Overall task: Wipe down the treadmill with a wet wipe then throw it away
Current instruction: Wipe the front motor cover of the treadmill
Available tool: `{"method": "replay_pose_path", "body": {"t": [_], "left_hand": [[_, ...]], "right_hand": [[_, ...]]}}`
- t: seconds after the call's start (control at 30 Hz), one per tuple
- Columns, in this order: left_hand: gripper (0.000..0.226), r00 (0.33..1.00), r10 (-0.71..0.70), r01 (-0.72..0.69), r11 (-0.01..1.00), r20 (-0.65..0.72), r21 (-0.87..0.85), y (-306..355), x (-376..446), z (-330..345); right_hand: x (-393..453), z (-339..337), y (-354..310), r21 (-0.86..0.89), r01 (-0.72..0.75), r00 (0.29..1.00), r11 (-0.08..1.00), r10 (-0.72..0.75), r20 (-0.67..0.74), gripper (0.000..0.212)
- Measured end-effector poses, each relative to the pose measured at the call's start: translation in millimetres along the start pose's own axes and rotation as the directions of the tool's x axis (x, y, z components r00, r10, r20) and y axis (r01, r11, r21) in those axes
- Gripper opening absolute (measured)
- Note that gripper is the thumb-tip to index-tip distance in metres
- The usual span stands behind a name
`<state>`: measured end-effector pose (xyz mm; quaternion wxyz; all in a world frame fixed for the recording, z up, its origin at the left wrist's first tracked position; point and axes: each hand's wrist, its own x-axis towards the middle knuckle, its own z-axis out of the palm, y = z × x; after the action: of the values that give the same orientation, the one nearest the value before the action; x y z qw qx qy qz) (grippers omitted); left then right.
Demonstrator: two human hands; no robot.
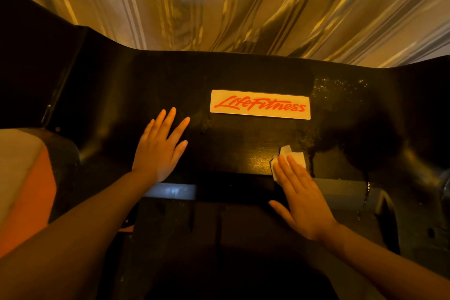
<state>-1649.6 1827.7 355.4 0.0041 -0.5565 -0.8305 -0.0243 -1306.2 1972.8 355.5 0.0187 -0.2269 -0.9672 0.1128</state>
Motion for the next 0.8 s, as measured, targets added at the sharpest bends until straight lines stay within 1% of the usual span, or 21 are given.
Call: {"method": "replay_pose_path", "body": {"t": [0.07, 0.17, 0.27, 0.4, 0.5, 0.67, 0.73, 0.8], "left_hand": [[0.059, 1.0, 0.003, -0.003, 1.0, 0.001, 0.001, 0, 0, 0], [0.059, 1.0, 0.001, -0.001, 1.0, 0.0, 0.007, 1, -1, -2], [0.061, 1.0, -0.006, 0.006, 1.0, 0.009, -0.005, 2, -2, -3], [0.061, 1.0, -0.013, 0.013, 1.0, 0.017, 0.001, 2, -3, -2], [0.06, 1.0, -0.011, 0.011, 1.0, 0.021, 0.002, 1, -4, -1], [0.06, 1.0, -0.011, 0.011, 1.0, 0.008, 0.0, 2, -5, -2], [0.06, 1.0, -0.007, 0.007, 1.0, 0.006, 0.003, 2, -5, -2], [0.06, 1.0, -0.009, 0.009, 1.0, 0.009, 0.004, 2, -5, -2]], "right_hand": [[4, 1, -5, 0.005, 0.052, 0.999, 0.999, -0.052, 0.009, 0.079], [16, 5, -22, -0.01, 0.214, 0.975, 0.977, -0.213, 0.057, 0.077], [32, 14, -40, -0.068, 0.385, 0.919, 0.92, -0.376, 0.124, 0.077], [53, 18, -52, -0.104, 0.52, 0.851, 0.848, -0.504, 0.146, 0.074], [62, 20, -57, -0.128, 0.552, 0.833, 0.824, -0.536, 0.141, 0.072], [62, 24, -63, -0.146, 0.495, 0.868, 0.856, -0.479, 0.134, 0.073], [60, 26, -66, -0.162, 0.529, 0.848, 0.833, -0.507, 0.157, 0.074], [59, 30, -69, -0.188, 0.596, 0.802, 0.78, -0.566, 0.191, 0.074]]}}
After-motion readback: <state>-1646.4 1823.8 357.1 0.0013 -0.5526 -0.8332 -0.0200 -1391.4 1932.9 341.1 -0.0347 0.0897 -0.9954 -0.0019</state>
